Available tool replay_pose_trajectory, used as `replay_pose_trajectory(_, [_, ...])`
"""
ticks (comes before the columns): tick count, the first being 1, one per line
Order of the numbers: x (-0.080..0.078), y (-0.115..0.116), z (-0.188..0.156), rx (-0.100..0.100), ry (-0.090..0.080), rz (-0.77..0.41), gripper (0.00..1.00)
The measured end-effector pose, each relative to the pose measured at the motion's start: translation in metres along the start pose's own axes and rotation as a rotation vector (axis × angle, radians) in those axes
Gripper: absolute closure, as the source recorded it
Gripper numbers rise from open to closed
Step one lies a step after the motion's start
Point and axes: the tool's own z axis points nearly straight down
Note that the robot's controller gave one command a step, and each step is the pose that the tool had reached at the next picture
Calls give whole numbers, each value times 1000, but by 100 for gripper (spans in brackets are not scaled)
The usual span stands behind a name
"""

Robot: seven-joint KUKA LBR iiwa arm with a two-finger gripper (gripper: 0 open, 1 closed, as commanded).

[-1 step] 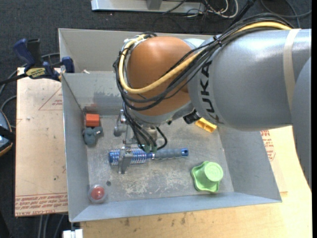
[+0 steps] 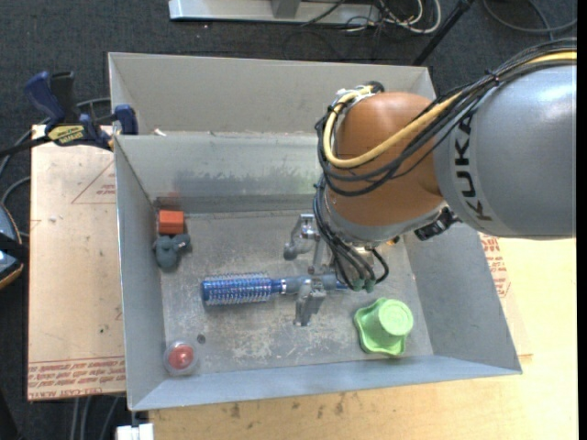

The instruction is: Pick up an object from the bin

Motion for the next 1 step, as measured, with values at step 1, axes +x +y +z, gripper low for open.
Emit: replay_pose_trajectory(1, [-40, -33, 133, -7, -7, 75, 0])
